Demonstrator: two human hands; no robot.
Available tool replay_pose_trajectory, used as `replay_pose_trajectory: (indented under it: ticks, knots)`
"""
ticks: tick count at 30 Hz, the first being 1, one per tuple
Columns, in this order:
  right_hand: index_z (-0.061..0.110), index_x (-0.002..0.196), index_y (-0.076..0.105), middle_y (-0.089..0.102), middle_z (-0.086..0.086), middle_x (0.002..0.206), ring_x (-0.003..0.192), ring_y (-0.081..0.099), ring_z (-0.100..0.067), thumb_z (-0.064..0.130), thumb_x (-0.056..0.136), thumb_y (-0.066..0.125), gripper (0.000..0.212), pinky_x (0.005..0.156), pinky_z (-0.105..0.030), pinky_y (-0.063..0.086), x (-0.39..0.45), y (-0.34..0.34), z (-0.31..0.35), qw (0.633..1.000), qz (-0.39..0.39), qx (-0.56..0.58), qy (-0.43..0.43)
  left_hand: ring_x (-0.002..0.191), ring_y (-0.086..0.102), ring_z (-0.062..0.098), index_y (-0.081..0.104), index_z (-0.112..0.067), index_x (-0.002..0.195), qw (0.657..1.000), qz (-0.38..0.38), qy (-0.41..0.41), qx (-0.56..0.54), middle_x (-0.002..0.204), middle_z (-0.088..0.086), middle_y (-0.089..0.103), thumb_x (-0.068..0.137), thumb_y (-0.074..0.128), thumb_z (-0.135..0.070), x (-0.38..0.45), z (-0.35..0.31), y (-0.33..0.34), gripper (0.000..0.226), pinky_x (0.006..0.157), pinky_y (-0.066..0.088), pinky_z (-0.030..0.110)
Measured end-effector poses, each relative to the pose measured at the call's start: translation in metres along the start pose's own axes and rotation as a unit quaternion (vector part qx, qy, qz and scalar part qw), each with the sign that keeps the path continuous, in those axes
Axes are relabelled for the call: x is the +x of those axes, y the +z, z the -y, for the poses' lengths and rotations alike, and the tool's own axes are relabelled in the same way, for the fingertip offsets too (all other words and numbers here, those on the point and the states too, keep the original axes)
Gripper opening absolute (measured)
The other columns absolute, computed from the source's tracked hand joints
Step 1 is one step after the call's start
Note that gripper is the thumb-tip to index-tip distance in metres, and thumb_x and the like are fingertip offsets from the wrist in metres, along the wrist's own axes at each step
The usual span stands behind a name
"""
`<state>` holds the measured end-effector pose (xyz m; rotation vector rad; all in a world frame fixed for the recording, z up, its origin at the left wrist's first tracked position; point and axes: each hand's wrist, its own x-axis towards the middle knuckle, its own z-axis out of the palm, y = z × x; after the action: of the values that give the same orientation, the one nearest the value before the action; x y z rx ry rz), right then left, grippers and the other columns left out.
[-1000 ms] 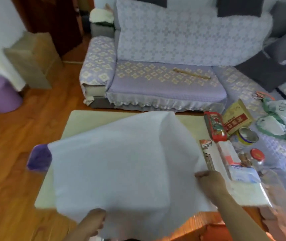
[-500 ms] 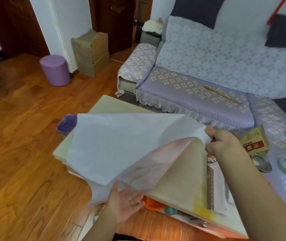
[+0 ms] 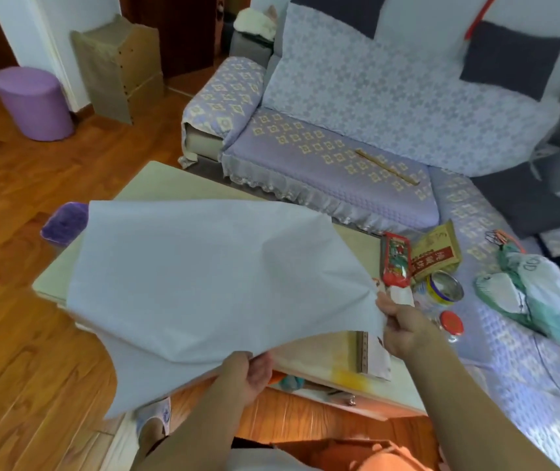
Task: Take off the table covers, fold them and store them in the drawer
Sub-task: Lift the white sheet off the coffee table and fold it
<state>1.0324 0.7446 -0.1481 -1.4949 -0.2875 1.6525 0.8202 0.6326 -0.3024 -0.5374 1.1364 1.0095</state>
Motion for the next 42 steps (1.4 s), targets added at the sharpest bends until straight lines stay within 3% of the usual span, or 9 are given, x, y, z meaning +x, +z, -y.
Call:
replay_pose_trajectory:
  ticks: [4,8,13,24,29,32,35,38,42]
  knots:
    - [0.01,0.133,0.056,0.07,-0.011,0.124,0.121,0.064,-0.03,0.041,0.098,0.059,0.047,0.092,-0.046,0.056,-0.004,-0.05,-0.017,0.986,0.04,0.158,-0.023,0.073,0.069,0.027,0.061,-0.001,0.105,0.998,0.015,0.036,0.056,0.077,0.012,0.069,0.107,0.049,-0.022,-0.031,0.018,0.024,0.024,0.059,0.058,0.033]
    - [0.024,0.132,0.052,0.061,-0.014,0.135,0.131,0.052,-0.037,0.06,0.058,0.091,0.092,0.113,-0.055,0.036,-0.041,-0.054,-0.077,0.99,0.083,0.05,0.103,0.043,0.061,0.014,0.059,-0.01,0.094,0.988,0.035,0.049,0.143,0.055,-0.002,0.054,0.108,0.045,-0.037,-0.047,0.044,0.052,0.033,0.056,0.051,0.028]
    - [0.009,0.128,0.058,0.065,-0.016,0.117,0.107,0.061,-0.036,0.016,0.1,0.056,0.029,0.092,-0.052,0.053,-0.013,0.004,-0.082,0.991,-0.077,0.072,0.089,0.048,0.052,0.013,0.064,-0.005,0.104,0.976,0.006,0.099,0.192,0.061,0.004,0.058,0.106,0.042,-0.044,-0.048,0.065,0.059,0.044,0.044,0.039,0.023]
    - [0.007,0.116,0.057,0.059,-0.016,0.129,0.125,0.056,-0.036,0.003,0.103,0.045,0.018,0.105,-0.052,0.048,-0.003,-0.001,-0.088,0.983,-0.106,0.101,0.113,0.115,0.065,0.036,0.061,-0.004,0.123,0.943,-0.085,0.097,-0.306,0.125,0.015,0.068,0.102,0.044,-0.012,-0.005,-0.055,-0.127,0.028,0.082,0.061,0.054]
    - [0.01,0.11,0.061,0.067,-0.01,0.123,0.117,0.063,-0.031,0.007,0.102,0.05,0.013,0.101,-0.049,0.051,0.001,-0.022,-0.086,0.978,-0.128,0.127,0.107,0.12,0.057,0.032,0.054,-0.013,0.126,0.939,-0.151,0.127,-0.281,0.123,0.007,0.063,0.108,0.037,-0.022,-0.025,-0.06,-0.178,0.027,0.111,0.043,0.046]
    - [0.017,0.13,0.059,0.071,-0.007,0.118,0.11,0.066,-0.03,0.013,0.102,0.05,0.029,0.083,-0.05,0.056,0.004,-0.045,-0.089,0.971,-0.164,0.133,0.116,0.126,0.059,0.029,0.055,-0.014,0.129,0.941,-0.159,0.119,-0.273,0.112,0.006,0.066,0.107,0.043,-0.021,-0.029,-0.063,-0.191,0.026,0.103,0.052,0.043]
    - [0.02,0.13,0.061,0.075,-0.005,0.105,0.101,0.07,-0.03,0.015,0.102,0.051,0.03,0.077,-0.05,0.058,0.009,-0.05,-0.089,0.96,-0.187,0.167,0.127,0.092,0.063,0.025,0.057,-0.013,0.12,0.941,-0.136,0.193,-0.241,0.099,0.005,0.064,0.107,0.044,-0.021,-0.046,-0.085,-0.168,0.02,0.058,0.063,0.036]
    - [0.013,0.118,0.062,0.075,-0.01,0.087,0.093,0.069,-0.031,0.017,0.104,0.048,0.02,0.081,-0.048,0.06,0.021,-0.017,-0.061,0.964,-0.175,0.172,0.104,0.083,0.058,0.02,0.056,-0.009,0.103,0.948,-0.103,0.242,-0.179,0.097,0.006,0.059,0.107,0.045,-0.017,-0.074,-0.139,-0.124,0.014,0.066,0.063,0.042]
    - [0.007,0.137,0.054,0.065,-0.01,0.129,0.117,0.063,-0.031,0.019,0.108,0.04,0.035,0.062,-0.042,0.061,0.056,0.059,0.02,0.981,-0.119,0.127,0.084,0.061,0.048,0.015,0.046,-0.01,0.083,0.961,-0.045,0.254,-0.105,0.076,0.004,0.043,0.107,0.038,-0.011,-0.102,-0.253,-0.048,0.025,0.061,0.063,0.044]
